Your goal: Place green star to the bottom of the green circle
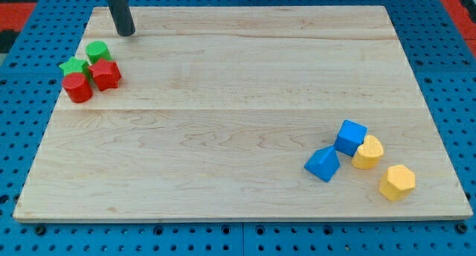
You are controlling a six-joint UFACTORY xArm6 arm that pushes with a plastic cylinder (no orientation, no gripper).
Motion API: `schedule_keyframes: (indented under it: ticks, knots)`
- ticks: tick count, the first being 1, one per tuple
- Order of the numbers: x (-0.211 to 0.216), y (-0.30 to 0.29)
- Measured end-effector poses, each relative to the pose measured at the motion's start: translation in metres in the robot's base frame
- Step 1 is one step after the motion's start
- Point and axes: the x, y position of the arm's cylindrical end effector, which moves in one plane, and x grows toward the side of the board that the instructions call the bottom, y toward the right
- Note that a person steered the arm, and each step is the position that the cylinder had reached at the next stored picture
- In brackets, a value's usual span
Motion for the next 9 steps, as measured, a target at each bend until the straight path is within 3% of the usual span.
schedule_keyframes:
  ticks: [1, 3, 4, 5, 8, 9]
  knots:
    - [0.0, 0.0]
    - [-0.018, -0.098]
    - [0.013, -0.101]
    - [0.013, -0.101]
    - [0.121, -0.1]
    - [0.129, -0.074]
